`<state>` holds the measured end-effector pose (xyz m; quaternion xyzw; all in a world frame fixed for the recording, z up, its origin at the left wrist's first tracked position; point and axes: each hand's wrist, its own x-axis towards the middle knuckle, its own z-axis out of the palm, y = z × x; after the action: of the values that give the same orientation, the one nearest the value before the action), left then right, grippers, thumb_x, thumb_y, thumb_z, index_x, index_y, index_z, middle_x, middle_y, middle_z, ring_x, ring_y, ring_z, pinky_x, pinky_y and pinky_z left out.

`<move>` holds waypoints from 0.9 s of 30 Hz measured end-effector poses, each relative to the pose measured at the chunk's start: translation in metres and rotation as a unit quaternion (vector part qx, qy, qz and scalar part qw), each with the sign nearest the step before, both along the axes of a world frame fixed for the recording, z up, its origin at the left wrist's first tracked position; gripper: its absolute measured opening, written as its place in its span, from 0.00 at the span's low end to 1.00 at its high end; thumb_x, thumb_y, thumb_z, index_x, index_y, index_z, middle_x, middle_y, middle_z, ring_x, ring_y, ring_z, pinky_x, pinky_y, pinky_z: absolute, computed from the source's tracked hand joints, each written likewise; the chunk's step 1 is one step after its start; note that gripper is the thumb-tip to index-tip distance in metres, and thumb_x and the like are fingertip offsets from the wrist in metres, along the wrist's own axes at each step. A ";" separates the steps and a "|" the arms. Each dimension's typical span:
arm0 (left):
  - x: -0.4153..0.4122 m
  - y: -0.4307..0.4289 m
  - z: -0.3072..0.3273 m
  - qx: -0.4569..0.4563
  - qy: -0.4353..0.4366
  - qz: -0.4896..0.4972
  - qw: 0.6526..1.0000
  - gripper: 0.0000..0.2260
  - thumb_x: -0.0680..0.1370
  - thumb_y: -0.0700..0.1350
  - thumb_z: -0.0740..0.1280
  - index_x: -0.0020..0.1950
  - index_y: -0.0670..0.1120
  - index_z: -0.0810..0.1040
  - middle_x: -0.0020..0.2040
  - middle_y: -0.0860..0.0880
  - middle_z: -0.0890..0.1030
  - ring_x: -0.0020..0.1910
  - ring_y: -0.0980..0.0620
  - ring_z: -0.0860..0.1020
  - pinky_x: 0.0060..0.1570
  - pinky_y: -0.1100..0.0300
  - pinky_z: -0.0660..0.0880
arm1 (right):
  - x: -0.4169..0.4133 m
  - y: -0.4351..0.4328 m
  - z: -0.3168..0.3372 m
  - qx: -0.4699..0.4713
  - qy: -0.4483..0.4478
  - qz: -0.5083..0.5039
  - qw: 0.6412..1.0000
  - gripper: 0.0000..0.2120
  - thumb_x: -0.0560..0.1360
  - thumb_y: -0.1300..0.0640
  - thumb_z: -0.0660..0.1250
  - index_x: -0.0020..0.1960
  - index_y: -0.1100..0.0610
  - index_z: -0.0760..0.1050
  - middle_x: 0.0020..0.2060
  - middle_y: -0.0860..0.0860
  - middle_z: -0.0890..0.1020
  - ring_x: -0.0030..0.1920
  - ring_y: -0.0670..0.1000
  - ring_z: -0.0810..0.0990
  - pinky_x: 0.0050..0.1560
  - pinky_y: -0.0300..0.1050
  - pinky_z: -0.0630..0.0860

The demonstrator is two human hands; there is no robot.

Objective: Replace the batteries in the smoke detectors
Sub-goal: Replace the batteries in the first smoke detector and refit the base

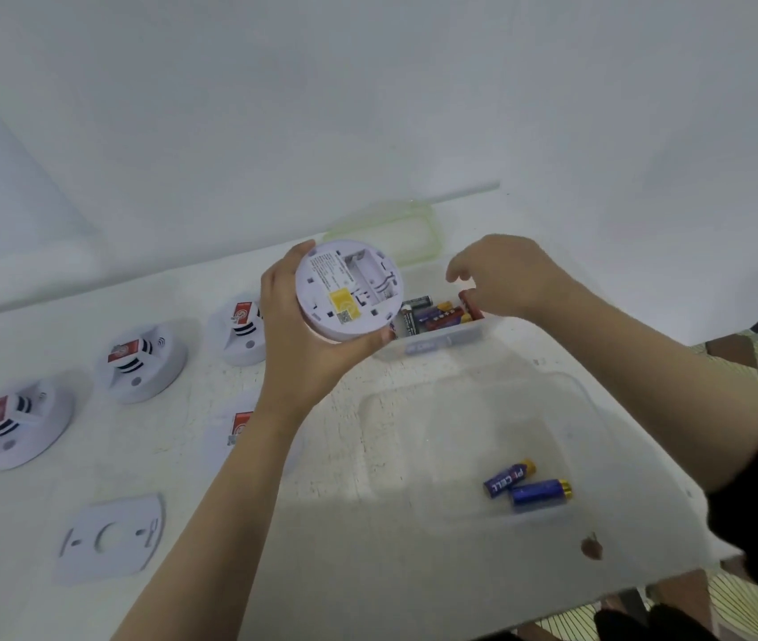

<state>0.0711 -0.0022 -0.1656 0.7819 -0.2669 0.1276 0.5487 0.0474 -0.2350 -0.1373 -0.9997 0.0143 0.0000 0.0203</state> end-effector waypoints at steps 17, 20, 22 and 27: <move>0.025 -0.008 -0.008 0.000 0.083 -0.010 0.996 0.46 0.58 0.45 0.79 0.72 0.46 0.62 0.67 0.49 0.69 0.66 0.55 0.71 0.60 0.66 0.73 | 0.006 0.005 0.004 0.021 0.065 0.005 0.998 0.06 0.73 0.57 0.64 0.45 0.46 0.72 0.45 0.41 0.81 0.43 0.45 0.73 0.35 0.36 0.63; 0.025 -0.008 -0.007 -0.006 0.096 -0.021 0.995 0.45 0.58 0.45 0.79 0.71 0.47 0.63 0.65 0.52 0.70 0.63 0.61 0.71 0.56 0.71 0.73 | 0.002 -0.005 0.008 0.155 0.059 -0.003 0.986 0.03 0.74 0.54 0.67 0.48 0.50 0.76 0.39 0.39 0.80 0.37 0.40 0.71 0.36 0.33 0.63; 0.025 -0.008 -0.007 -0.021 0.118 -0.045 0.992 0.43 0.58 0.43 0.79 0.70 0.48 0.63 0.62 0.56 0.71 0.60 0.66 0.72 0.51 0.73 0.73 | -0.002 -0.010 0.008 0.228 0.024 -0.017 0.973 0.06 0.74 0.52 0.68 0.45 0.54 0.78 0.37 0.41 0.79 0.34 0.38 0.72 0.36 0.35 0.65; 0.025 -0.007 -0.011 -0.032 0.175 -0.110 0.978 0.43 0.59 0.40 0.79 0.70 0.46 0.62 0.62 0.55 0.73 0.58 0.66 0.75 0.49 0.69 0.75 | -0.014 -0.011 0.007 0.407 -0.047 -0.083 0.908 0.11 0.73 0.52 0.70 0.41 0.58 0.72 0.31 0.47 0.83 0.27 0.39 0.74 0.32 0.36 0.71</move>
<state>0.0962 -0.0092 -0.1762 0.7400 -0.2468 -0.0635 0.6225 0.0333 -0.2458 -0.1307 -0.8985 0.0948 -0.0430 0.4264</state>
